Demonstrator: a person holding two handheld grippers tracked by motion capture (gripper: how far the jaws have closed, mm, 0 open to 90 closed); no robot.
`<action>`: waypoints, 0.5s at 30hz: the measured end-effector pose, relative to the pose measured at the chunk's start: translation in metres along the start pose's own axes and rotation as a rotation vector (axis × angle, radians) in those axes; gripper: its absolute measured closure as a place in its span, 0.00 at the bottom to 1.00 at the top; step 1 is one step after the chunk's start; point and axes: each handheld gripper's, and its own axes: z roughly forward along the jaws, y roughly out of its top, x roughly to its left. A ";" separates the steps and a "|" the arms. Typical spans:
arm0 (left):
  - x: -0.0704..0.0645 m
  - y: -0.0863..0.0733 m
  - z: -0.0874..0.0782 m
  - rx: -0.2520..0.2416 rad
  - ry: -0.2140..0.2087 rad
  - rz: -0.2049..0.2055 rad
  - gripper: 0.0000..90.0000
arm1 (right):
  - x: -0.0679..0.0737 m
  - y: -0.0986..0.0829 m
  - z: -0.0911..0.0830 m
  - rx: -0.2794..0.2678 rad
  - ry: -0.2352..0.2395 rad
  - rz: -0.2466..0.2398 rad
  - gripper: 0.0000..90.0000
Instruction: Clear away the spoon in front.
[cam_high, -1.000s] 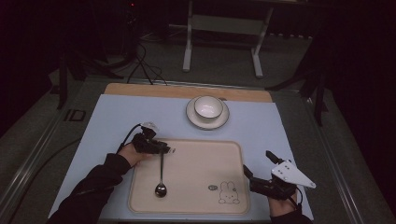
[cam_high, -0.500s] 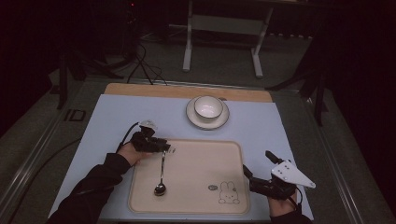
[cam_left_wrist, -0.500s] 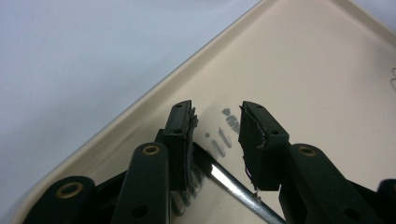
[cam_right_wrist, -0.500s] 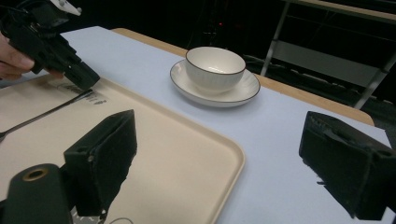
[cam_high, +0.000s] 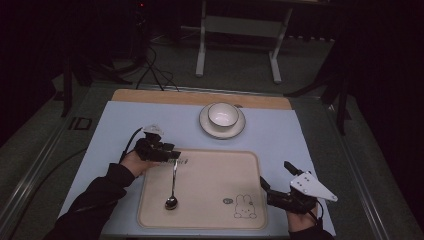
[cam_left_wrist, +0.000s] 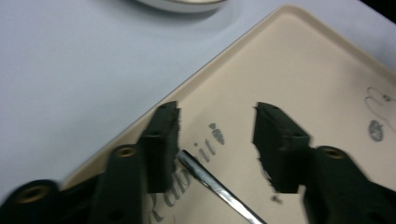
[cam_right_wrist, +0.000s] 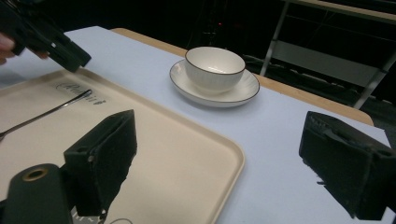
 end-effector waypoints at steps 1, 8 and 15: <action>-0.001 0.001 -0.003 -0.002 0.005 0.002 0.50 | 0.000 0.000 0.000 0.000 -0.001 -0.001 0.12; -0.007 0.006 -0.016 -0.032 -0.064 0.000 0.30 | 0.000 0.000 0.000 0.000 0.000 -0.001 0.12; -0.013 0.010 -0.024 -0.084 -0.093 -0.013 0.06 | -0.001 0.000 0.000 0.001 -0.001 0.000 0.12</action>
